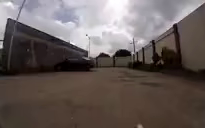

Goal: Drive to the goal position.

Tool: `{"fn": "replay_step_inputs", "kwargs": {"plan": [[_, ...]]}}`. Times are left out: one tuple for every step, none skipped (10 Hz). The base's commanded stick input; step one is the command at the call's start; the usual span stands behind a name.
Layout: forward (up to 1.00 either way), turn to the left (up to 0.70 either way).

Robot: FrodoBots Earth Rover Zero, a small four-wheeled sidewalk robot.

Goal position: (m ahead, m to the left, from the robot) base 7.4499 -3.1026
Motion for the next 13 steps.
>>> {"fn": "replay_step_inputs", "kwargs": {"plan": [[0.3,-0.16],[0.3,-0.51],[0.3,-0.49],[0.3,-0.35],[0.3,-0.15],[0.3,0.0],[0.3,0.0],[0.3,0.0],[0.3,0.0],[0.3,0.0],[0.3,0.0],[0.3,0.0],[0.3,0.0]]}}
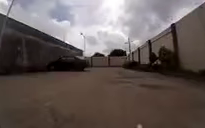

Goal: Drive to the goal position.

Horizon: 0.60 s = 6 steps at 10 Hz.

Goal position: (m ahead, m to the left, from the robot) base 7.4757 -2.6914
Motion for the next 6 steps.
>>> {"fn": "replay_step_inputs", "kwargs": {"plan": [[0.3,0.0],[0.3,0.0],[0.3,0.0],[0.3,0.0],[0.3,0.0],[0.3,0.0]]}}
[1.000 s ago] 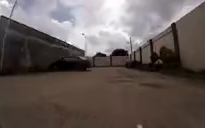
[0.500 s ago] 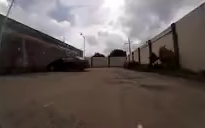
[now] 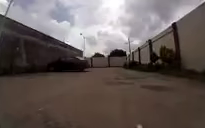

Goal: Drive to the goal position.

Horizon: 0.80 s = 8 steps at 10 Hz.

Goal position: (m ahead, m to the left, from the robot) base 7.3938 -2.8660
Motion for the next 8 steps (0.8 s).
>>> {"fn": "replay_step_inputs", "kwargs": {"plan": [[0.3,0.0],[0.3,0.0],[0.3,0.0],[0.3,0.0],[0.3,0.0],[0.3,0.0],[0.3,0.0],[0.3,0.0]]}}
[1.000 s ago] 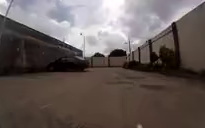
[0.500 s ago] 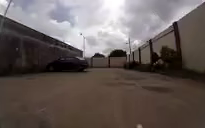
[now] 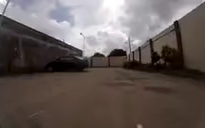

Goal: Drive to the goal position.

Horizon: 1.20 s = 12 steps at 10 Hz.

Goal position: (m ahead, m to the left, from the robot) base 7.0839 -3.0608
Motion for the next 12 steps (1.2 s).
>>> {"fn": "replay_step_inputs", "kwargs": {"plan": [[0.3,0.0],[0.3,0.0],[0.3,0.0],[0.3,0.0],[0.3,0.0],[0.3,0.0],[0.3,0.0],[0.3,0.0],[0.3,0.0],[0.3,0.0],[0.3,0.0],[0.3,0.0]]}}
